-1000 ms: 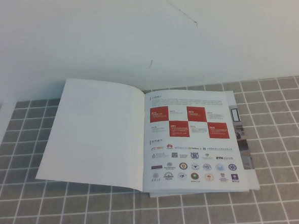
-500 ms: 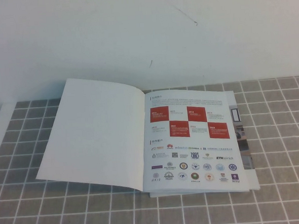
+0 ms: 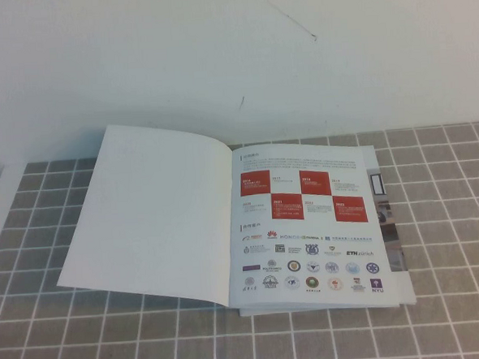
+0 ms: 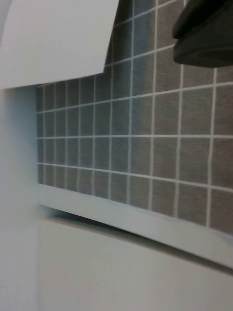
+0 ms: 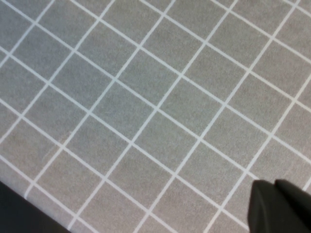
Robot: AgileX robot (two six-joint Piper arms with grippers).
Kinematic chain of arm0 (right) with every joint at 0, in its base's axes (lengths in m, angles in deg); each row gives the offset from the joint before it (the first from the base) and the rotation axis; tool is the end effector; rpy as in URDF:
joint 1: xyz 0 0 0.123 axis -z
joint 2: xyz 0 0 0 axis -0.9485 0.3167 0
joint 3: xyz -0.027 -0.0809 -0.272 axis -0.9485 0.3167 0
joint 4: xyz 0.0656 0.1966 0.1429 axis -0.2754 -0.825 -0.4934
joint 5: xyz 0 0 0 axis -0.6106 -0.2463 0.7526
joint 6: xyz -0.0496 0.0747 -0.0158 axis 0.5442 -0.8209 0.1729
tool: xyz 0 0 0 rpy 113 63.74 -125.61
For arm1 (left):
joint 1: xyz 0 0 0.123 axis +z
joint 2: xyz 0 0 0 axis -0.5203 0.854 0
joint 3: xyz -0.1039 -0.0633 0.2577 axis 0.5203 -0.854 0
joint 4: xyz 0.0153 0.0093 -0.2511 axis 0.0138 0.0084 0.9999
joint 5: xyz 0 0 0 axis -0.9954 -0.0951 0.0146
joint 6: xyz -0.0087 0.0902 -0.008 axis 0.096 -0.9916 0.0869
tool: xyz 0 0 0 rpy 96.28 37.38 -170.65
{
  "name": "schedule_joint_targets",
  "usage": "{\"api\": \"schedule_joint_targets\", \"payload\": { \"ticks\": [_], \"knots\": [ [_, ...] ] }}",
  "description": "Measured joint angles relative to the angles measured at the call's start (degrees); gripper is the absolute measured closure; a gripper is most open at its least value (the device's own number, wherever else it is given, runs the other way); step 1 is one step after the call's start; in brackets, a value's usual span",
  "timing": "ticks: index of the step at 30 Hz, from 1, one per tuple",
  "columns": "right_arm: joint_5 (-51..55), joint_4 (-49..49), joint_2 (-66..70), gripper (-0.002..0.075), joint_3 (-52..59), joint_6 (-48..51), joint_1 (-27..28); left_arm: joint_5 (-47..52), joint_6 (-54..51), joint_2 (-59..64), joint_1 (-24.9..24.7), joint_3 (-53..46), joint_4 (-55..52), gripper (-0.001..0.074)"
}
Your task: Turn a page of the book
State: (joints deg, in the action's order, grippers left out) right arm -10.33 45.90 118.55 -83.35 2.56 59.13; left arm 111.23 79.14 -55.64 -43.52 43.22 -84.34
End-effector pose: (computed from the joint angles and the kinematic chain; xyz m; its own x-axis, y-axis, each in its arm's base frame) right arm 0.0943 0.0389 0.2492 -0.6789 -0.4847 -0.5515 -0.5703 0.8212 -0.0197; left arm 0.0519 0.0028 0.1988 -0.2844 -0.0999 -0.9535 0.0222 0.9936 -0.1107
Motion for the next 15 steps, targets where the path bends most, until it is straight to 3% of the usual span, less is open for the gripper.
{"api": "schedule_joint_targets", "payload": {
  "ticks": [6, 15],
  "knots": [
    [0.12, 0.00, 0.00, 0.0727, 0.00, 0.00, 0.00, -6.80, -3.43, -1.80, 6.74, -4.93, 11.09, 0.0739],
    [0.12, -0.36, 0.00, 0.0727, 0.00, 0.00, 0.00, -6.45, -13.34, -2.03, 8.06, -4.97, 13.31, 0.0739]
  ]
}}
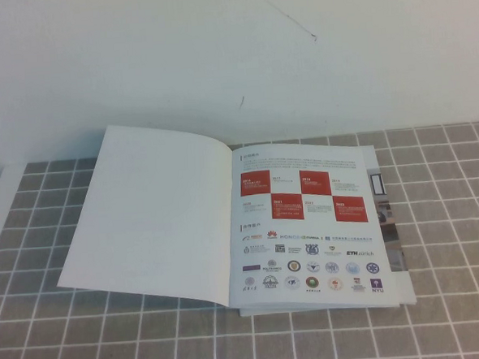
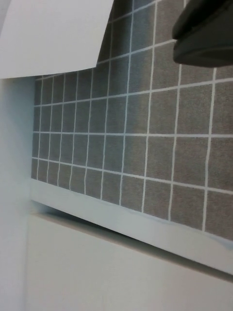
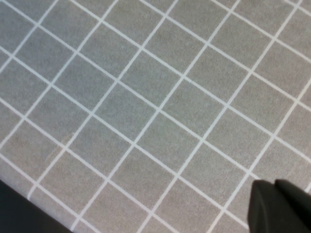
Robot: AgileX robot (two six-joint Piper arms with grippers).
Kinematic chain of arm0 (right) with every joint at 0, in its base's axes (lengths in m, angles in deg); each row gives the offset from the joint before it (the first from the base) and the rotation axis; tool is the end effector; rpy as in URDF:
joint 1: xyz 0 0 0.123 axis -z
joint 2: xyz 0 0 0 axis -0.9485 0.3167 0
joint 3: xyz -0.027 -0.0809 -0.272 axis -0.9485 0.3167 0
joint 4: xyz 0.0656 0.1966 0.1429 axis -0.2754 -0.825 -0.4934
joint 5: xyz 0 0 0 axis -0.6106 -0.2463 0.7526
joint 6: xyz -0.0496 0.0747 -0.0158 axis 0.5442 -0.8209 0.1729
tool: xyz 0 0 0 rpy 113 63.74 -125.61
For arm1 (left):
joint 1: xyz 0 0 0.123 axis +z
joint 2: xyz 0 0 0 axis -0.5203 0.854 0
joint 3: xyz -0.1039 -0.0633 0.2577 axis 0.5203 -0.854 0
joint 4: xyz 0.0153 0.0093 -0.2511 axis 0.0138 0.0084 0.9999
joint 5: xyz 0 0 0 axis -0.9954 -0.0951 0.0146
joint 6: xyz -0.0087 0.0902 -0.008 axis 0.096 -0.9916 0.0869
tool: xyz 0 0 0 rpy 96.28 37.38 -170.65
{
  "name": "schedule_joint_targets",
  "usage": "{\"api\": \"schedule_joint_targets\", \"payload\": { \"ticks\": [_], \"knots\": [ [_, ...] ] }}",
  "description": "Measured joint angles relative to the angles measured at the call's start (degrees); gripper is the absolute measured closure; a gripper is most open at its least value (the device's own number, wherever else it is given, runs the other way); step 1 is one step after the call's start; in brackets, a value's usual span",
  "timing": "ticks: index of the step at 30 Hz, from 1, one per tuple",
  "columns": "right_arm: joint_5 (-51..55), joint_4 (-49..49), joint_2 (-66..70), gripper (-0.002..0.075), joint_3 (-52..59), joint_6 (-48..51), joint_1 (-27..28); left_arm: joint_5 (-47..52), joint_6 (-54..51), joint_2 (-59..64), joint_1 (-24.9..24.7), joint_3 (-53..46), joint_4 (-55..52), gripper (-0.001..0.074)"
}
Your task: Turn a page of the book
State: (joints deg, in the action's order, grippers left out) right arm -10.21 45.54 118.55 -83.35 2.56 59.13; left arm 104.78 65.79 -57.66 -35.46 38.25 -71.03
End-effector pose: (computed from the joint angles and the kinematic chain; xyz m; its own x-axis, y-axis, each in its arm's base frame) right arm 0.0941 0.0394 0.2493 -0.6808 -0.4815 -0.5519 -0.5703 0.8213 -0.0131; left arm 0.0533 -0.0002 0.1793 -0.2476 -0.1155 -0.9619 0.0000 0.9929 -0.1192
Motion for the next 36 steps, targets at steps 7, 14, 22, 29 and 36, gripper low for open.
{"api": "schedule_joint_targets", "payload": {
  "ticks": [7, 14, 22, 29, 36],
  "knots": [
    [0.00, -0.52, 0.00, 0.0727, 0.00, 0.00, 0.00, 0.08, -5.59, 0.00, 0.00, 0.00, 0.38, 0.0739],
    [0.00, -0.99, 0.00, 0.0727, 0.00, 0.00, 0.00, -0.02, -2.77, 0.00, 0.00, 0.00, 9.51, 0.0739],
    [0.00, -1.09, 0.00, 0.0727, 0.00, 0.00, 0.00, -0.02, -10.31, 0.00, 1.55, 0.00, 13.61, 0.0739],
    [0.00, -1.09, 0.00, 0.0727, 0.00, 0.00, 0.00, -0.02, -13.28, 0.00, 2.99, 0.00, 14.28, 0.0739],
    [0.00, -1.09, 0.00, 0.0727, 0.00, 0.00, 0.00, -0.02, -14.75, 0.00, 2.99, 0.00, 14.36, 0.0739]
  ]
}}
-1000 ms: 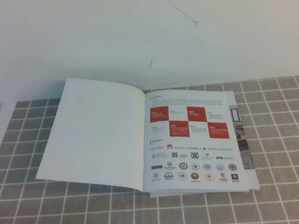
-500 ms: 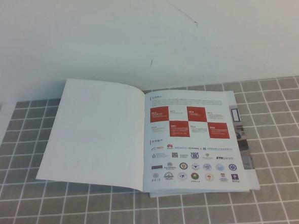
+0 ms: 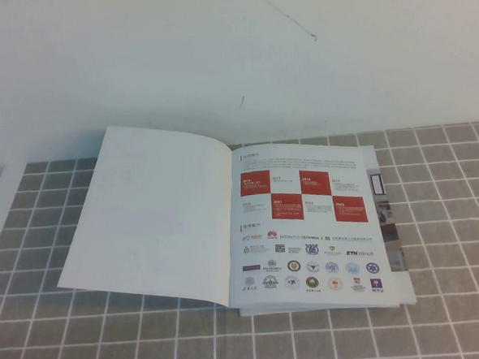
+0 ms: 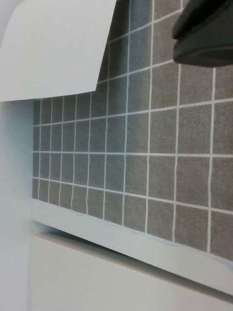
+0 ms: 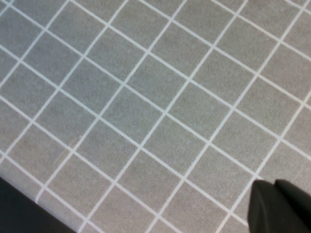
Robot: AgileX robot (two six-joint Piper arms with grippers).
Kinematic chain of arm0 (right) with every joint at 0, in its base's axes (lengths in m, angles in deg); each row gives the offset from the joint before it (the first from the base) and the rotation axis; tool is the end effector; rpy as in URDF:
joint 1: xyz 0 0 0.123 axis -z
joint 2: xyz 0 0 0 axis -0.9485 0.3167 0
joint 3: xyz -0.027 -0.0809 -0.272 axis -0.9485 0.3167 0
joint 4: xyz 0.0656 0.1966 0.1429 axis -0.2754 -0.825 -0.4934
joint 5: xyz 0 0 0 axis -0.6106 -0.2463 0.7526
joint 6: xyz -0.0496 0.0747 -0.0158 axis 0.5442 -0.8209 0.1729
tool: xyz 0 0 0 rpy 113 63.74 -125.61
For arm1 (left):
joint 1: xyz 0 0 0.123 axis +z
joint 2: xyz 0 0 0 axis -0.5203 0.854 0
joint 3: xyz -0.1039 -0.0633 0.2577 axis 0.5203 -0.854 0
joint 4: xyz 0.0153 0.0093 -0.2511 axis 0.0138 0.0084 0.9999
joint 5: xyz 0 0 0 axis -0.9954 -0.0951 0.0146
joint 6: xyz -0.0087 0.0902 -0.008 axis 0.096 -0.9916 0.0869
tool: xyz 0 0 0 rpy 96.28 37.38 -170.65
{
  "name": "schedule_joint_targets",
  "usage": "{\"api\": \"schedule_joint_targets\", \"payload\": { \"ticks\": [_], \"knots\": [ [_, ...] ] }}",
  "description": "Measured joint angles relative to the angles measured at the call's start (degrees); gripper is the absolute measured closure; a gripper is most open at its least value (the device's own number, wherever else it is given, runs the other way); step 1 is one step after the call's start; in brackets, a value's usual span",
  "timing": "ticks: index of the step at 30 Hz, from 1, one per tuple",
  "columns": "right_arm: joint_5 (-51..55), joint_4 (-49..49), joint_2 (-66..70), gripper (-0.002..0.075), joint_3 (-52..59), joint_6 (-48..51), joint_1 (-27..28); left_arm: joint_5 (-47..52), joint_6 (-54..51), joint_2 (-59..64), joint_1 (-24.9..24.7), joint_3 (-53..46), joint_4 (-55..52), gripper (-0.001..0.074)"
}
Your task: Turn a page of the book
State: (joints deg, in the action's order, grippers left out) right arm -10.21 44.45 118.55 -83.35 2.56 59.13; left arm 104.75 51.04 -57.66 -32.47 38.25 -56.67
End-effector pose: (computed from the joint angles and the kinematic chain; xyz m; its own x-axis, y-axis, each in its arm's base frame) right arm 0.0938 0.0407 0.2496 -0.6839 -0.4700 -0.5580 -0.5688 0.8225 0.0044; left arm 0.0531 -0.0050 0.1793 -0.2505 -0.1074 -0.9621 0.0331 0.9923 -0.1194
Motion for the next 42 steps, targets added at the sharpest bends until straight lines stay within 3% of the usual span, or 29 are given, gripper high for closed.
{"api": "schedule_joint_targets", "payload": {
  "ticks": [6, 13, 23, 42],
  "knots": [
    [0.00, 0.00, 0.00, 0.0727, 0.00, 0.00, 0.00, 0.00, 1.36, 0.00, -0.23, 0.00, -1.34, 0.0739],
    [0.00, 0.00, 0.00, 0.0727, 0.00, 0.00, 0.00, 0.00, 11.11, 0.00, -3.14, 0.00, -5.42, 0.0739],
    [0.00, 0.00, 0.00, 0.0727, 0.00, 0.00, 0.00, 0.00, 4.53, 0.00, -3.14, 0.00, -6.07, 0.0739],
    [0.00, 0.00, 0.00, 0.0727, 0.00, 0.00, 0.00, 0.00, 4.30, 0.00, -3.14, 0.00, -6.07, 0.0739]
  ]
}}
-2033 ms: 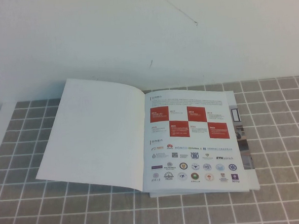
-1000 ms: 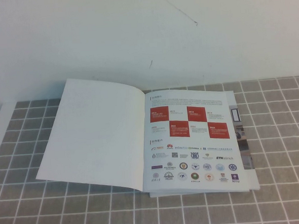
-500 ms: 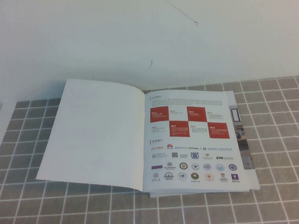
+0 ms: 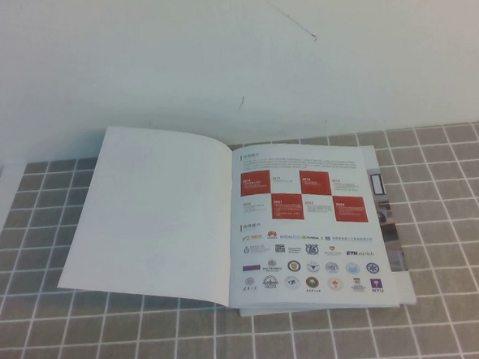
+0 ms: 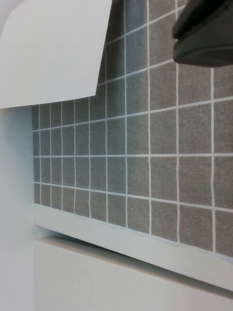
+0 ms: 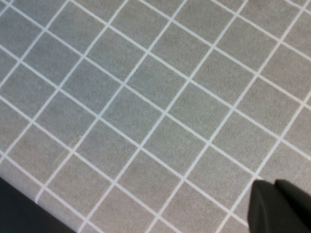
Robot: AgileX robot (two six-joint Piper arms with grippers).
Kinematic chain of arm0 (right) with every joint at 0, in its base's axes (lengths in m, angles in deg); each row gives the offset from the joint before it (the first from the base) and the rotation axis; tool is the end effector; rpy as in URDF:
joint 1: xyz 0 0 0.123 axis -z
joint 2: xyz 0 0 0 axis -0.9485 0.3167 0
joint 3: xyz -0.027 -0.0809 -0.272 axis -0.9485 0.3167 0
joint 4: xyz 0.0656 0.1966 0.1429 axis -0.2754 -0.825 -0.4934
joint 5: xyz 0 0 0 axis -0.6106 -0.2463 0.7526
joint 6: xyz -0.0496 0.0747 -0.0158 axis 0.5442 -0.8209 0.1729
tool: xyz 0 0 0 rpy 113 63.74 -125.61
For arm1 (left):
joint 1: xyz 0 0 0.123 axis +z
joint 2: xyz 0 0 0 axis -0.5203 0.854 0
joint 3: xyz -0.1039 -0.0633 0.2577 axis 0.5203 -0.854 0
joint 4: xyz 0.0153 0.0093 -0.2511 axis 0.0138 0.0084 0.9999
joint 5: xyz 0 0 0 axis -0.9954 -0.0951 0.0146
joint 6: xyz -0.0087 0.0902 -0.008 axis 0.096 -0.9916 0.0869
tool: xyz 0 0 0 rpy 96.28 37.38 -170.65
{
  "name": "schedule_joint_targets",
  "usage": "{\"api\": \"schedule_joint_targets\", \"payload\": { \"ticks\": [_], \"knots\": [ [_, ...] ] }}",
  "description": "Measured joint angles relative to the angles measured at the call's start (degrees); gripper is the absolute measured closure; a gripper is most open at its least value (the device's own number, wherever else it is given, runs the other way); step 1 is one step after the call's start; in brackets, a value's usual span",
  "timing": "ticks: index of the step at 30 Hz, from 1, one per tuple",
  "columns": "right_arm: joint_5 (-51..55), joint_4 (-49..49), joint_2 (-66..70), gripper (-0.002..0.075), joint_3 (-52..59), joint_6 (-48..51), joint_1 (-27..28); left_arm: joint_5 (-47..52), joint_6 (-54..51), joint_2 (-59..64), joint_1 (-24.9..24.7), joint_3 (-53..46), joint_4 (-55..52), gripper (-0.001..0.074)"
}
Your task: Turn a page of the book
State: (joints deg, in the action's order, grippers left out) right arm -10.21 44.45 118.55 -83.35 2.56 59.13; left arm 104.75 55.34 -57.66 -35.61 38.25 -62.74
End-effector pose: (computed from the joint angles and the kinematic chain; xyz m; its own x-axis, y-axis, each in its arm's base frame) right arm 0.0938 0.0407 0.2496 -0.6839 -0.4700 -0.5580 -0.5688 0.8225 0.0044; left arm 0.0530 -0.0047 0.1791 -0.2532 -0.0689 -0.9650 0.0599 0.9944 -0.0867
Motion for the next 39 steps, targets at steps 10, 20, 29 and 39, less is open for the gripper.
{"api": "schedule_joint_targets", "payload": {
  "ticks": [10, 20, 29, 39],
  "knots": [
    [0.00, 0.00, 0.00, 0.0727, 0.00, 0.37, 0.00, 0.00, -0.04, 0.00, 0.00, 0.00, 0.00, 0.0739],
    [-0.88, 0.00, -4.37, 0.0727, 0.00, 2.91, 1.68, 0.00, -0.13, 0.00, 0.00, 0.00, 0.00, 0.0739],
    [-20.22, 0.14, -23.46, 0.0727, 8.98, 9.16, 9.11, 0.00, -0.13, 0.00, 0.00, 0.00, 0.00, 0.0739],
    [-25.40, 0.03, -38.79, 0.0727, 25.67, 9.40, 13.35, 0.00, -0.13, 0.00, 0.00, 0.00, -0.04, 0.0739]
  ]
}}
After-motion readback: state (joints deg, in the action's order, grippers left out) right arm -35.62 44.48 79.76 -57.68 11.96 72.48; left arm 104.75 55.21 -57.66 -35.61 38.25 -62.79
